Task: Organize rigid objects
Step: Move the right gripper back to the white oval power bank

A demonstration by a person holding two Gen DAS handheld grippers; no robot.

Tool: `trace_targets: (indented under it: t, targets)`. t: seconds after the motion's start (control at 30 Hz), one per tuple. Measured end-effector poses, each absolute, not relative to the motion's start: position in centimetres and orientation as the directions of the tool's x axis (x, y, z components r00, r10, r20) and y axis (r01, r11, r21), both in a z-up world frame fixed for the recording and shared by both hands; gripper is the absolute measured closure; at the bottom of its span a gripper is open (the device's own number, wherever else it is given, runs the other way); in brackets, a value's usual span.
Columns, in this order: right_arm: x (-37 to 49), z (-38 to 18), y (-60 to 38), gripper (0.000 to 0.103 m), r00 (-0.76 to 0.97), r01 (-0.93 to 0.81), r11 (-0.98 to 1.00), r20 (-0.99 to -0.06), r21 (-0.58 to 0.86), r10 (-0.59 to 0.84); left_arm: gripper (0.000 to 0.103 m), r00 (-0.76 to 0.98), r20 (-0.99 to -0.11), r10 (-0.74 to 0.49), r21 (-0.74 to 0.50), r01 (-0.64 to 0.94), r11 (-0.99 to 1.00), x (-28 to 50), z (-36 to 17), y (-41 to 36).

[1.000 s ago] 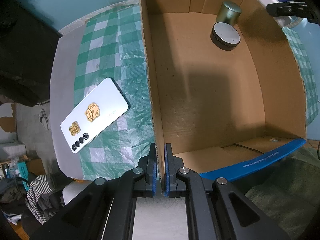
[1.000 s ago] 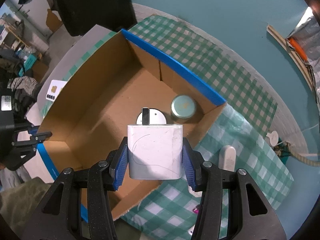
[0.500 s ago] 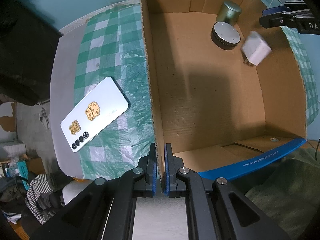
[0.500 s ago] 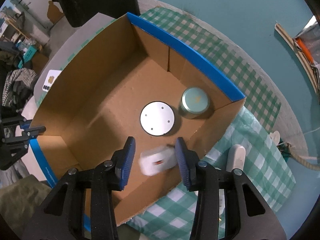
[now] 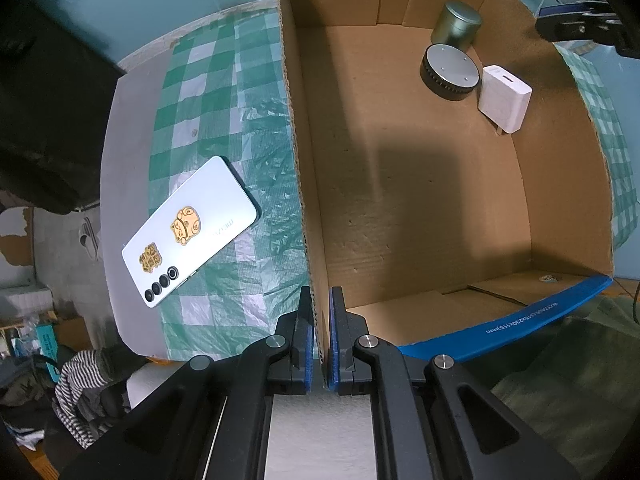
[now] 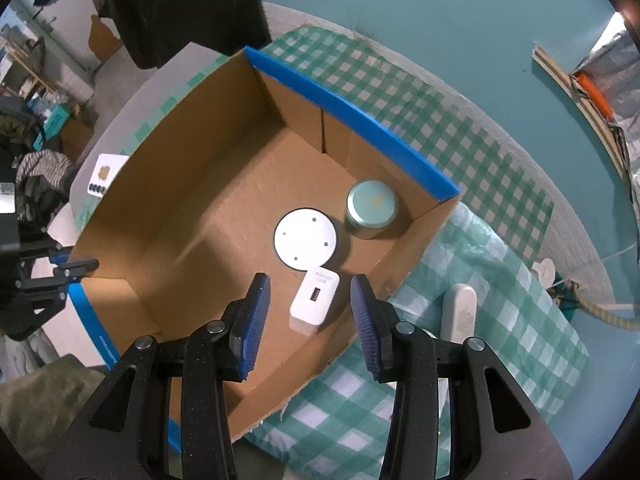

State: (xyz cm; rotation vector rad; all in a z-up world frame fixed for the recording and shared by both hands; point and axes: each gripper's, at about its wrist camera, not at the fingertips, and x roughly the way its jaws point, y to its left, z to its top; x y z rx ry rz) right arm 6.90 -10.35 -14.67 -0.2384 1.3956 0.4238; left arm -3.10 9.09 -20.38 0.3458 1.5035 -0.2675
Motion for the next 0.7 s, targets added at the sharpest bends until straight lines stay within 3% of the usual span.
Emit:
trace_targets:
  t: [0.7]
  targets:
    - [6.6, -11.2, -14.2, 0.053, 0.175, -0.366, 0.928, -0.973, 0.076, 0.149, 0.096, 0.051, -0.998, 0.042, 0.058, 0.386, 0.92, -3.2, -20.3, 9.1]
